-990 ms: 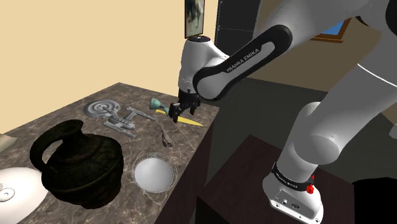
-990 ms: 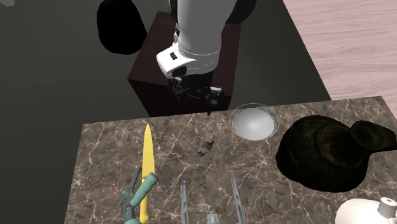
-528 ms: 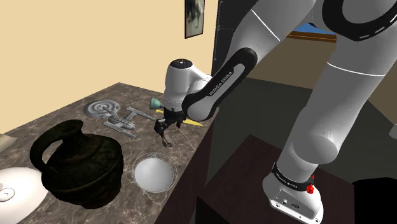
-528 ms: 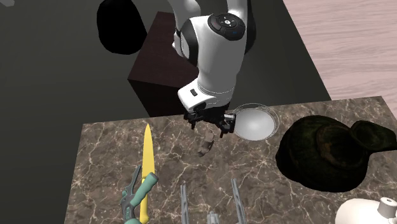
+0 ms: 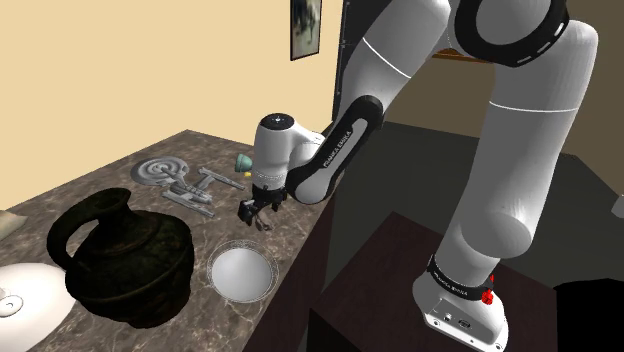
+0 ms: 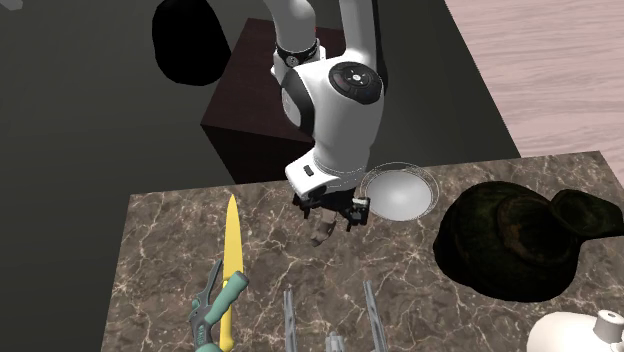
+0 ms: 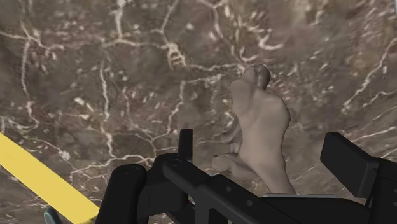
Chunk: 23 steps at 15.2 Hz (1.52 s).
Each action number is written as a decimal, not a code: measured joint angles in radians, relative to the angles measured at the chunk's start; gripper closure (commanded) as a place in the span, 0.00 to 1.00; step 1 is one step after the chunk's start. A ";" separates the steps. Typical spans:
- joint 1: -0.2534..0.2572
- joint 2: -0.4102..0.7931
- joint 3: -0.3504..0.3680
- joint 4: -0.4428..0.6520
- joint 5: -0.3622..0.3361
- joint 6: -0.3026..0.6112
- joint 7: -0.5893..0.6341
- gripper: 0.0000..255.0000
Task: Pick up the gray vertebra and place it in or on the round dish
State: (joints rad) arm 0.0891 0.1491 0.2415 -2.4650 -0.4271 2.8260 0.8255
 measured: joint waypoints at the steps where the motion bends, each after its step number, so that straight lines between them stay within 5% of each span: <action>1: 0.003 0.011 -0.005 0.004 -0.013 0.006 0.010 0.00; 7: 0.006 0.023 -0.012 0.006 -0.028 0.016 0.021 0.00; 8: 0.006 0.023 -0.012 0.006 -0.028 0.016 0.021 1.00; 18: 0.006 0.022 -0.012 0.006 -0.028 0.016 0.021 1.00; 23: -0.012 -0.030 0.017 0.001 0.045 -0.027 -0.040 1.00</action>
State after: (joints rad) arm 0.0775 0.1187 0.2585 -2.4643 -0.3820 2.7991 0.7859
